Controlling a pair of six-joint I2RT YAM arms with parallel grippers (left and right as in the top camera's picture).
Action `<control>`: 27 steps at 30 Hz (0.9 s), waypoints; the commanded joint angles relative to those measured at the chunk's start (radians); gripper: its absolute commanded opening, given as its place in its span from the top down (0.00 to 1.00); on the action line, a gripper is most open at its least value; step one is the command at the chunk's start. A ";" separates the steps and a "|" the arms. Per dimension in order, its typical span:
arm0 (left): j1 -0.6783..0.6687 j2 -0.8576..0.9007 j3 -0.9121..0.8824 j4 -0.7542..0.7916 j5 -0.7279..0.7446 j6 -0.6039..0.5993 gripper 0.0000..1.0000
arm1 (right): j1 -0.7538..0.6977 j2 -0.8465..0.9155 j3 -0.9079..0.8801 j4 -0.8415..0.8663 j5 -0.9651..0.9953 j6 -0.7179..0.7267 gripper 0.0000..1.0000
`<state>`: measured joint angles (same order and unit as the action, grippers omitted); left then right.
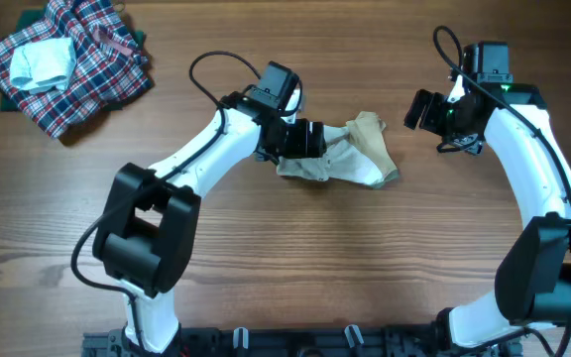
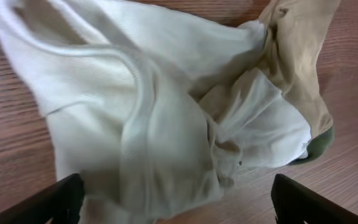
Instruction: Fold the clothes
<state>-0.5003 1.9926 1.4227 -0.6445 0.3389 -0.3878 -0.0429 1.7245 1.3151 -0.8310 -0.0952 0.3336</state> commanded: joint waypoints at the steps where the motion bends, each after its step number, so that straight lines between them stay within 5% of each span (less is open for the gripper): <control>1: -0.004 0.020 0.013 0.017 0.029 -0.013 0.06 | -0.002 0.006 -0.001 -0.004 0.017 -0.019 0.00; 5: -0.008 0.023 0.013 0.027 0.032 -0.014 0.09 | -0.002 0.006 -0.001 -0.004 0.017 -0.019 0.00; 11: -0.027 0.047 0.013 0.039 0.040 -0.025 0.47 | -0.002 0.006 -0.001 -0.005 0.017 -0.019 0.00; 21: -0.037 0.052 0.013 0.064 0.047 -0.040 0.81 | -0.002 0.006 -0.001 -0.009 0.018 -0.020 0.00; 27: -0.037 0.052 0.013 0.126 0.063 -0.071 0.89 | -0.002 0.006 -0.001 -0.013 0.018 -0.020 0.00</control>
<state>-0.5323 2.0319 1.4227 -0.5430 0.3737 -0.4320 -0.0429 1.7245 1.3151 -0.8394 -0.0952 0.3336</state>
